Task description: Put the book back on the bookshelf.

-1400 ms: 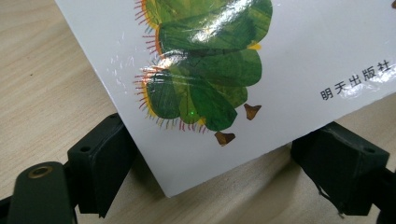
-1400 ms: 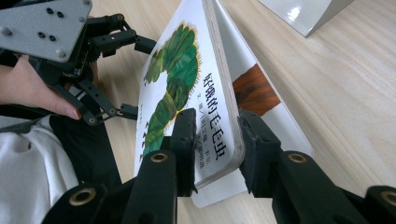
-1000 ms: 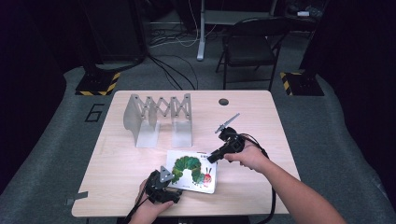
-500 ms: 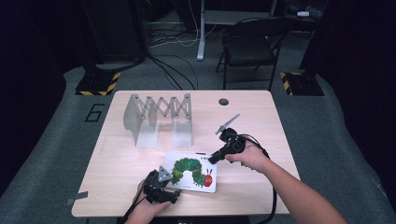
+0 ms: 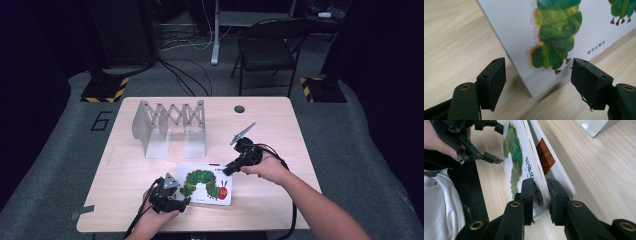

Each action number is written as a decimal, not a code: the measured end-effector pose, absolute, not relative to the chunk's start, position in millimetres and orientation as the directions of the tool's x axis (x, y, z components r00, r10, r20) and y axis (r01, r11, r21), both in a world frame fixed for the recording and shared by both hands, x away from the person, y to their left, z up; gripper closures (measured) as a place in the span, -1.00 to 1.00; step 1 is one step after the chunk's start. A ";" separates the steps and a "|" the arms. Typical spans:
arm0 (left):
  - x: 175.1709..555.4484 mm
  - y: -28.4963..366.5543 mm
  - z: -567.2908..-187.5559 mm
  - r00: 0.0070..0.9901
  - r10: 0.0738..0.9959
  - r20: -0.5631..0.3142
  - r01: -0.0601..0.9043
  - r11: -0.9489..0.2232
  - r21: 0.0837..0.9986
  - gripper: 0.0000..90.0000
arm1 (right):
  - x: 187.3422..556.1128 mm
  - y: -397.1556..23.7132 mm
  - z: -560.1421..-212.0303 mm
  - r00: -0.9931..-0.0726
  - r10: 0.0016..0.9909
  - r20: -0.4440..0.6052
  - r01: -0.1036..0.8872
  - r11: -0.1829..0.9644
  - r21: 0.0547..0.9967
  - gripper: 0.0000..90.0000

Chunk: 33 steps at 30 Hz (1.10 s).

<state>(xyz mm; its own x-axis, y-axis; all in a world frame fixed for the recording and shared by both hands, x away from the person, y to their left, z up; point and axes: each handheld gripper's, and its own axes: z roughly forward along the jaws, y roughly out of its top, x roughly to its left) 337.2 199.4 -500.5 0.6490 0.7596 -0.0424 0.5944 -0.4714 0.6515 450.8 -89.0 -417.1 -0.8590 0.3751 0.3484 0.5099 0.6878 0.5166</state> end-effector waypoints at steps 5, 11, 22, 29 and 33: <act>344.3 200.7 -493.6 0.652 0.756 -0.064 0.597 -0.459 0.657 -0.33 | 448.5 -87.0 -414.4 -0.880 0.358 0.312 0.474 0.703 0.530 0.68; 354.6 202.1 -483.8 0.664 0.741 -0.105 0.598 -0.441 0.669 -0.26 | 446.6 -86.2 -413.1 -0.893 0.346 0.289 0.450 0.712 0.539 0.68; 364.8 204.7 -477.2 0.651 0.746 -0.143 0.632 -0.427 0.647 -0.09 | 446.1 -88.2 -413.5 -0.897 0.353 0.267 0.443 0.708 0.550 0.68; 368.9 206.9 -469.9 0.635 0.761 -0.133 0.633 -0.414 0.655 0.07 | 444.8 -86.8 -405.9 -0.907 0.355 0.225 0.417 0.698 0.582 0.66; 370.1 208.6 -464.4 0.635 0.764 -0.114 0.622 -0.418 0.662 0.15 | 444.4 -85.3 -402.1 -0.908 0.365 0.205 0.412 0.691 0.594 0.62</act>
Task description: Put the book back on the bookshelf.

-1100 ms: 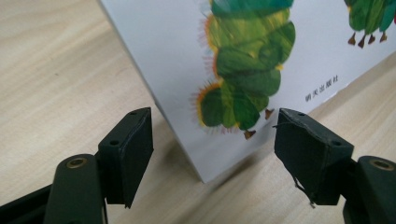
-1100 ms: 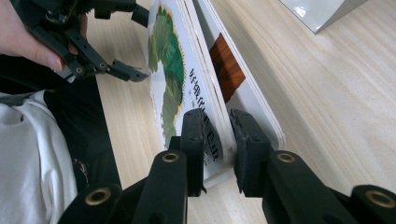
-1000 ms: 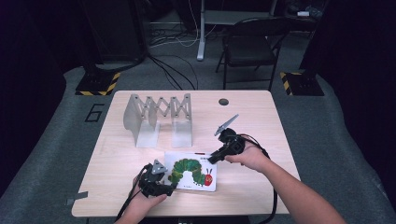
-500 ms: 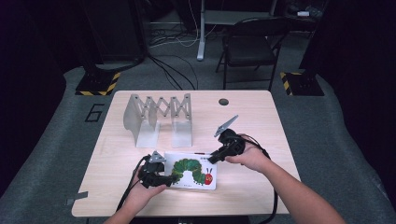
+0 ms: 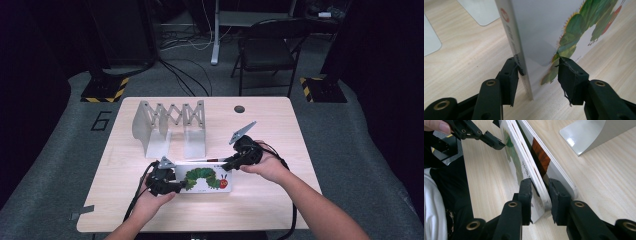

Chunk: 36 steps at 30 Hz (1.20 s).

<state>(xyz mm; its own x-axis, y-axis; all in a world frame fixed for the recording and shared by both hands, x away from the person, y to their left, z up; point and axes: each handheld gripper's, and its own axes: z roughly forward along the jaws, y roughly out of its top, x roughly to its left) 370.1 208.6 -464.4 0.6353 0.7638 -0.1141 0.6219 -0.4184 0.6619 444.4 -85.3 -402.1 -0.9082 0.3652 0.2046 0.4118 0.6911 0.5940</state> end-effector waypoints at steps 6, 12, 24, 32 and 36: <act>369.3 209.3 -458.4 0.624 0.778 -0.072 0.599 -0.417 0.684 0.22 | 442.7 -83.0 -400.5 -0.914 0.368 0.173 0.394 0.698 0.598 0.58; 368.8 211.1 -460.7 0.637 0.769 -0.053 0.594 -0.445 0.670 0.24 | 440.1 -80.1 -401.2 -0.917 0.369 0.154 0.384 0.703 0.599 0.57; 364.6 216.9 -453.7 0.652 0.756 -0.064 0.562 -0.424 0.710 0.27 | 437.6 -78.2 -402.8 -0.916 0.370 0.154 0.384 0.698 0.604 0.51; 367.2 215.6 -446.5 0.684 0.728 -0.049 0.533 -0.453 0.715 0.20 | 436.7 -80.3 -403.2 -0.909 0.381 0.166 0.399 0.685 0.610 0.47; 368.0 215.3 -444.3 0.689 0.723 -0.044 0.532 -0.463 0.709 0.19 | 436.0 -83.1 -401.9 -0.897 0.405 0.174 0.420 0.667 0.615 0.44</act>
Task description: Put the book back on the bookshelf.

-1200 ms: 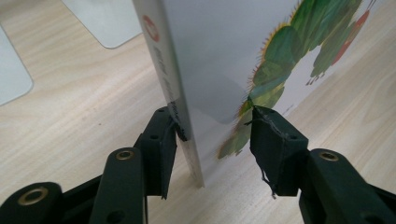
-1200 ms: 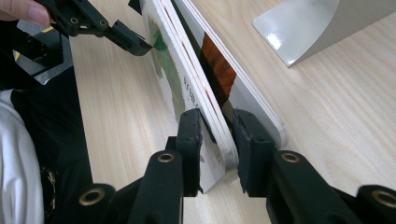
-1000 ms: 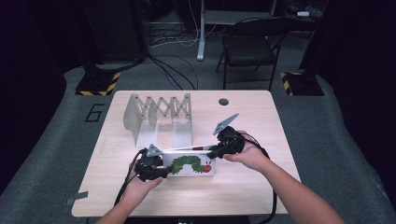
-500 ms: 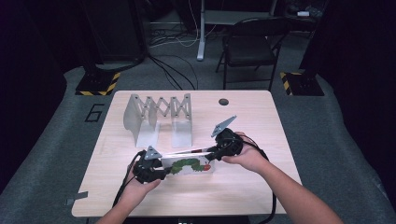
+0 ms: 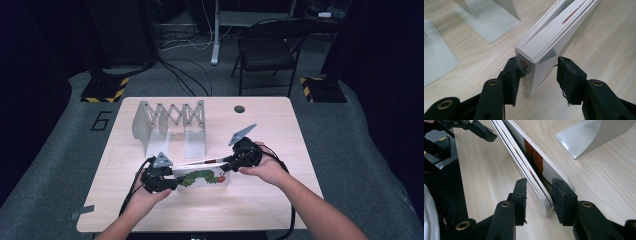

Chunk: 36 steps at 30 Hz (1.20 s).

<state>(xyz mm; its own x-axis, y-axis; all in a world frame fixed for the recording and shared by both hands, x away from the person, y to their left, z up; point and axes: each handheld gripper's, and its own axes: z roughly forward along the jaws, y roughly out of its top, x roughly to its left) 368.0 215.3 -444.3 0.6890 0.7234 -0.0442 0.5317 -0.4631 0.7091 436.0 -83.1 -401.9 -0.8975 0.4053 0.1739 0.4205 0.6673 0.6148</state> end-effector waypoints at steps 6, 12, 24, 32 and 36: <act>364.2 214.5 -439.8 0.696 0.717 -0.044 0.523 -0.464 0.715 0.21 | 437.0 -89.8 -401.3 -0.887 0.428 0.171 0.435 0.655 0.618 0.34; 361.9 215.3 -432.6 0.709 0.705 -0.033 0.505 -0.474 0.721 0.20 | 438.9 -98.3 -403.6 -0.879 0.451 0.152 0.441 0.654 0.614 0.28; 357.4 212.4 -429.9 0.748 0.662 -0.058 0.496 -0.498 0.711 0.42 | 440.5 -104.4 -410.5 -0.864 0.484 0.141 0.460 0.645 0.610 0.30; 360.2 208.2 -428.3 0.751 0.658 -0.052 0.496 -0.511 0.702 0.44 | 440.7 -102.4 -411.9 -0.870 0.478 0.119 0.442 0.651 0.616 0.41; 363.9 204.9 -428.9 0.749 0.660 -0.057 0.496 -0.502 0.708 0.43 | 441.1 -100.8 -414.0 -0.868 0.483 0.118 0.446 0.651 0.614 0.43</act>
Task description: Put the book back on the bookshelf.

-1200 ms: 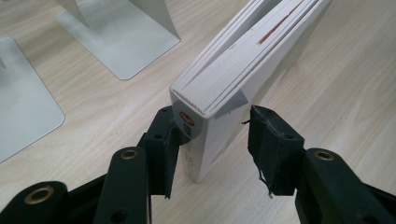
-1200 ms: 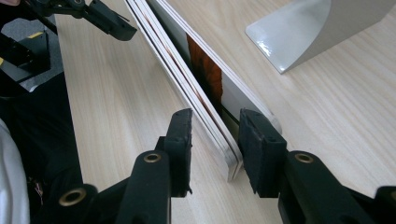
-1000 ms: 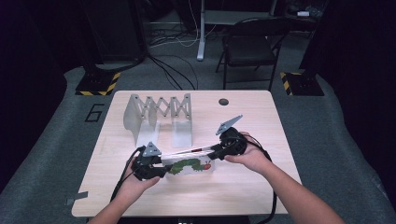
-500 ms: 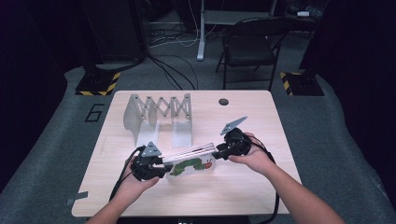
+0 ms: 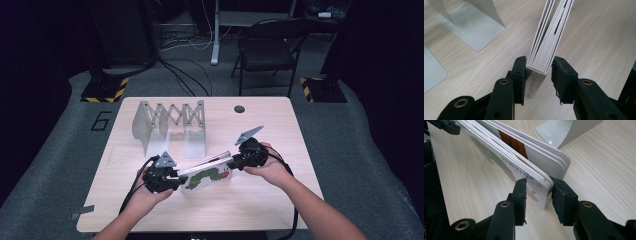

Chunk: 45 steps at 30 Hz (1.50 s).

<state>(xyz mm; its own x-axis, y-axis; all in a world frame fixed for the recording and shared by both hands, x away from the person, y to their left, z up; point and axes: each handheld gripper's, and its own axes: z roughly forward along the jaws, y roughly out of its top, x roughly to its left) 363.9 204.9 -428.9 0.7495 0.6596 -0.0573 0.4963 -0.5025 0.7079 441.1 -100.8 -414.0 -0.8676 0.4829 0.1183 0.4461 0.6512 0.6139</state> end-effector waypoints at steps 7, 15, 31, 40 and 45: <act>369.5 199.8 -428.6 0.758 0.650 -0.056 0.492 -0.513 0.703 0.40 | 441.2 -100.6 -414.1 -0.866 0.489 0.107 0.445 0.654 0.613 0.44; 374.4 195.4 -429.3 0.761 0.646 -0.063 0.491 -0.509 0.708 0.37 | 442.0 -101.9 -415.4 -0.858 0.504 0.101 0.447 0.636 0.630 0.44; 390.4 170.5 -430.8 0.797 0.604 -0.033 0.450 -0.555 0.699 0.29 | 442.7 -102.5 -415.8 -0.857 0.504 0.110 0.453 0.632 0.629 0.43; 392.7 164.4 -431.6 0.805 0.593 -0.017 0.440 -0.577 0.688 0.32 | 443.2 -103.1 -416.6 -0.859 0.501 0.105 0.446 0.633 0.633 0.43; 393.6 164.5 -431.0 0.815 0.579 -0.021 0.439 -0.593 0.675 0.35 | 443.4 -102.8 -416.8 -0.858 0.503 0.103 0.446 0.632 0.634 0.43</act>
